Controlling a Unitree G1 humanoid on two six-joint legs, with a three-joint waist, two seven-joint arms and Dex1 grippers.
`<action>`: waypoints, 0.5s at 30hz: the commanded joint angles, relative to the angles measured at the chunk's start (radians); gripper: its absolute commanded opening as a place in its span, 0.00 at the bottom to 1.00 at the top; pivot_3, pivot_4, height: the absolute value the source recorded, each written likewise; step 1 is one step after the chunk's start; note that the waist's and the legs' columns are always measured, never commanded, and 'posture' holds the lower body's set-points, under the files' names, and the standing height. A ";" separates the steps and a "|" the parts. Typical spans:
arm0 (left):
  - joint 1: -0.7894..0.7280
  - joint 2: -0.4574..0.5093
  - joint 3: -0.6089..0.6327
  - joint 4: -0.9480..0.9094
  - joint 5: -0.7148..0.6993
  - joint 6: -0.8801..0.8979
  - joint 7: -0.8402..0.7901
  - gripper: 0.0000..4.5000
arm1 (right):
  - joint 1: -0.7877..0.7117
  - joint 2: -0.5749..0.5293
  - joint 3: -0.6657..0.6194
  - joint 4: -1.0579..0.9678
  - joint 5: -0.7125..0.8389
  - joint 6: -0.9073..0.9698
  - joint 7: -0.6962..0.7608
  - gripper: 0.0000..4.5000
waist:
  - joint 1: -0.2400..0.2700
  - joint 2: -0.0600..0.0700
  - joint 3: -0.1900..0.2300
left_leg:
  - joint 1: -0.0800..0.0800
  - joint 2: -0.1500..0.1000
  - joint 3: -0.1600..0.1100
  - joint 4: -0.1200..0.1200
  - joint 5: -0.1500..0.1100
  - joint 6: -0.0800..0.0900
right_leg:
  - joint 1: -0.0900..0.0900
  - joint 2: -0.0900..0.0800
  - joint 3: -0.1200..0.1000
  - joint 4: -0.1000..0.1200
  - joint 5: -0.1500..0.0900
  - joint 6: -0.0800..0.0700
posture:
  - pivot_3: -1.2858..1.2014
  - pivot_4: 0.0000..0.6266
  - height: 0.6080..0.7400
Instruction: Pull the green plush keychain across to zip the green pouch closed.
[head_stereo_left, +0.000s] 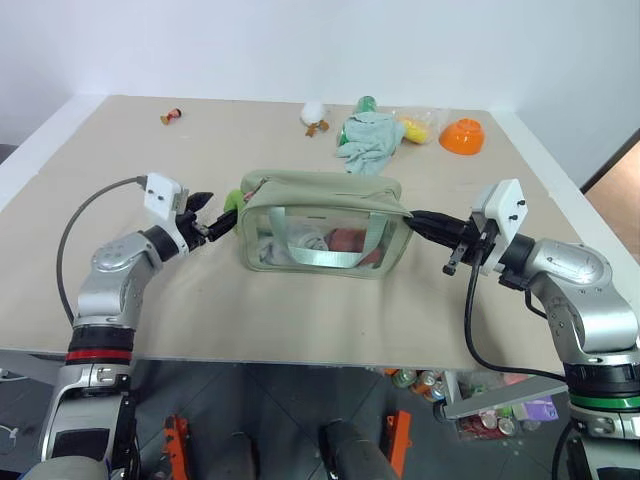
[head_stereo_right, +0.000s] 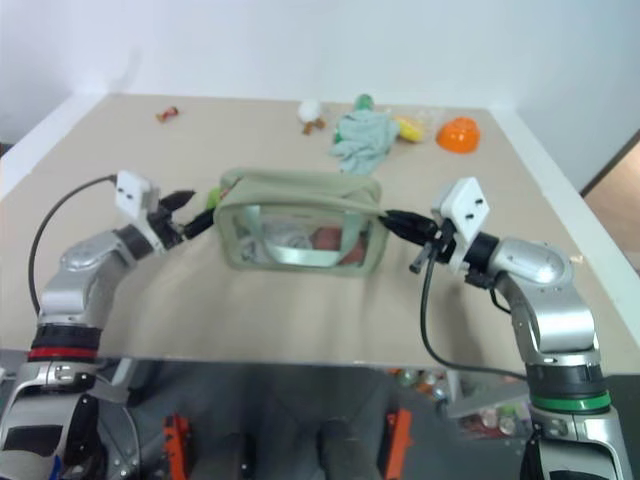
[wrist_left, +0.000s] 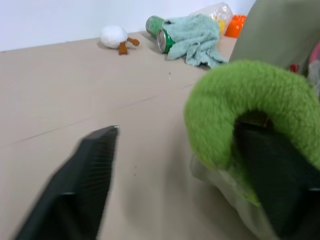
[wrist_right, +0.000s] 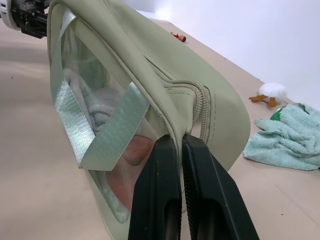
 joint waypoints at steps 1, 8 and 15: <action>-0.036 0.003 0.003 0.004 0.018 -0.041 0.000 0.51 | 0.006 -0.018 -0.019 -0.024 -0.003 -0.006 0.000 0.00 | 0.000 0.000 0.000 | 0.000 0.000 0.000 0.000 0.000 0.000 | 0.000 0.000 0.000 0.000 0.000 0.000 | 0.52 0.24 1.00; -0.057 0.000 0.001 0.034 0.034 -0.069 -0.002 0.10 | 0.001 -0.021 -0.017 -0.018 -0.006 -0.008 0.001 0.00 | 0.000 0.000 0.000 | 0.000 0.000 0.000 0.000 0.000 0.000 | 0.000 0.000 0.000 0.000 0.000 0.000 | 0.52 0.24 1.00; -0.076 0.014 0.019 0.012 0.034 -0.108 -0.002 0.10 | 0.000 -0.019 -0.013 -0.021 -0.007 -0.007 0.000 0.00 | 0.000 0.000 0.000 | 0.000 0.000 0.000 0.000 0.000 0.000 | 0.000 0.000 0.000 0.000 0.000 0.000 | 0.52 0.24 1.00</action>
